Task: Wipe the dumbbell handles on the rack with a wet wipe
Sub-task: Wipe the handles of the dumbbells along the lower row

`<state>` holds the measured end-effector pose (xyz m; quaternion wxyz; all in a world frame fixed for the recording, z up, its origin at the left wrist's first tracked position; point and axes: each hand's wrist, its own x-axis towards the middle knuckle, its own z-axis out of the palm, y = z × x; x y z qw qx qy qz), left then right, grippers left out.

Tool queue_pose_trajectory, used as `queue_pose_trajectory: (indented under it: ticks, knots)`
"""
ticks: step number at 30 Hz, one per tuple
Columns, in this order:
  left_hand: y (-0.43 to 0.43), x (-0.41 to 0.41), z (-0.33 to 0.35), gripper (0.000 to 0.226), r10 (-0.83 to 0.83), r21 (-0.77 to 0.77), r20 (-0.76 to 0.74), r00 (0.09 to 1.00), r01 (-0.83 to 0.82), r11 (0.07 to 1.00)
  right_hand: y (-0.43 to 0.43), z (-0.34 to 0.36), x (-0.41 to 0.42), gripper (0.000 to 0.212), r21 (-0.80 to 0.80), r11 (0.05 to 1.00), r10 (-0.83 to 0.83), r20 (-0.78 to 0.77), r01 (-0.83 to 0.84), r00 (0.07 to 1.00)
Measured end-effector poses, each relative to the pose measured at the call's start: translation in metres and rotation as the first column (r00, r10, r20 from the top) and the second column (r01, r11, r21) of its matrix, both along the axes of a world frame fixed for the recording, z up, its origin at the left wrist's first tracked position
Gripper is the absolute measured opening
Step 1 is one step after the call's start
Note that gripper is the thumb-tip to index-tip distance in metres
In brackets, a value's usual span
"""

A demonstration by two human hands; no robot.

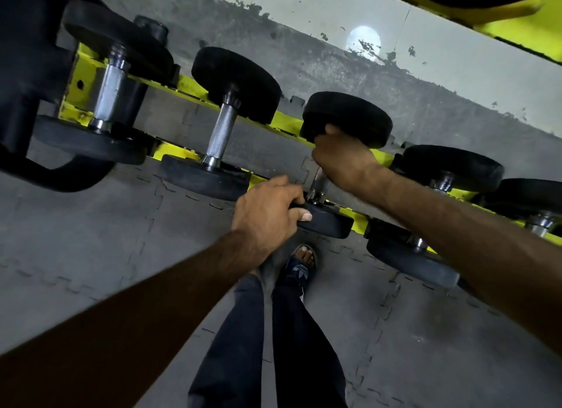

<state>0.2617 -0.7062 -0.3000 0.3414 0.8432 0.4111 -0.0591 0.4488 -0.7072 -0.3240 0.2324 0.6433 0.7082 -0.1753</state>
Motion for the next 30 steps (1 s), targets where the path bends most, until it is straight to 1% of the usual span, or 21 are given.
queue_pose_trajectory:
  ticks: [2,5,6,7,8,9,11,13,14,15,16,17,18,19,20,21,22,23,25,26,30]
  knots:
    - [0.000,0.000,0.000,0.024,0.002,0.001,0.000,1.000,-0.002,1.000,0.006,-0.001,-0.006,0.015,-0.056,0.998,0.008,0.014,-0.007,1.000]
    - [0.001,0.001,-0.001,0.024,0.006,0.004,0.001,1.000,-0.006,1.000,0.011,0.000,-0.019,0.004,-0.232,0.964,0.104,-0.113,-0.128,0.988]
    - [0.001,0.001,-0.001,0.024,0.007,0.002,0.005,1.000,-0.007,1.000,0.014,0.003,-0.020,0.008,-0.279,0.948,0.113,-0.160,-0.155,0.981]
    - [0.001,0.001,-0.001,0.023,0.007,-0.001,0.008,1.000,-0.007,1.000,0.017,0.004,-0.019,0.019,-0.293,0.939,0.126,-0.190,-0.179,0.974]
    - [0.001,0.001,-0.001,0.023,0.007,-0.003,0.007,1.000,-0.007,1.000,0.018,0.007,-0.015,0.025,-0.277,0.940,0.140,-0.214,-0.197,0.967]
    - [0.001,0.000,-0.001,0.023,0.006,-0.005,0.006,1.000,-0.006,1.000,0.020,0.009,-0.011,0.025,-0.237,0.952,0.139,-0.233,-0.195,0.962]
    - [0.002,0.000,-0.001,0.024,0.002,-0.008,0.010,1.000,-0.002,1.000,0.014,0.006,0.001,0.010,-0.111,0.987,0.086,-0.226,-0.113,0.970]
    - [0.001,-0.001,-0.002,0.023,0.000,-0.003,0.014,1.000,0.000,1.000,-0.009,-0.002,0.011,0.021,0.084,0.995,-0.039,-0.235,0.061,0.971]
    - [0.001,-0.001,-0.002,0.023,-0.002,0.000,0.015,1.000,0.002,1.000,-0.028,-0.006,0.013,0.024,0.190,0.965,-0.119,-0.304,0.182,0.945]
    - [0.001,-0.001,-0.003,0.022,-0.002,0.005,0.016,1.000,0.002,1.000,-0.048,-0.011,0.012,0.025,0.261,0.907,-0.202,-0.418,0.330,0.886]
    - [0.001,-0.001,-0.003,0.022,-0.003,0.010,0.015,1.000,0.003,1.000,-0.068,-0.015,0.006,0.025,0.258,0.835,-0.298,-0.530,0.486,0.794]
    - [0.001,-0.001,-0.004,0.022,-0.004,0.014,0.015,1.000,0.004,1.000,-0.084,-0.023,-0.002,0.025,0.207,0.753,-0.393,-0.620,0.624,0.679]
    - [0.001,-0.001,-0.004,0.022,-0.006,0.018,0.016,1.000,0.006,1.000,-0.094,-0.030,-0.010,0.023,0.136,0.646,-0.484,-0.688,0.751,0.541]
    - [0.001,-0.001,-0.005,0.022,-0.007,0.021,0.016,1.000,0.007,1.000,-0.097,-0.035,-0.017,0.019,0.045,0.495,-0.558,-0.750,0.868,0.357]
    - [0.001,-0.001,-0.006,0.021,-0.004,0.022,0.017,1.000,0.004,1.000,-0.093,-0.037,-0.021,0.017,-0.073,0.319,-0.585,-0.800,0.945,0.136]
    - [0.001,-0.001,-0.006,0.021,0.001,0.023,0.017,1.000,-0.001,1.000,-0.085,-0.038,-0.021,0.020,-0.174,0.151,-0.563,-0.824,0.973,-0.060]
    - [0.001,-0.002,-0.006,0.020,0.005,0.024,0.017,1.000,-0.005,1.000,-0.073,-0.037,-0.018,0.025,-0.242,0.016,-0.522,-0.830,0.970,-0.199]
    - [0.000,-0.002,-0.006,0.020,0.006,0.024,0.016,1.000,-0.007,1.000,-0.062,-0.036,-0.013,0.030,-0.294,-0.078,-0.470,-0.832,0.953,-0.295]
    - [0.000,-0.001,-0.005,0.020,0.002,0.024,0.010,1.000,-0.002,1.000,-0.043,-0.034,-0.002,0.030,-0.383,-0.180,-0.375,-0.825,0.906,-0.424]
    - [0.001,0.000,-0.004,0.020,0.000,0.021,0.007,1.000,0.000,1.000,-0.039,-0.032,0.001,0.027,-0.404,-0.188,-0.364,-0.818,0.895,-0.445]
    - [0.001,0.000,-0.001,0.020,-0.005,0.008,-0.004,1.000,0.005,1.000,-0.058,-0.023,-0.012,0.014,-0.403,-0.082,-0.553,-0.742,0.911,-0.378]
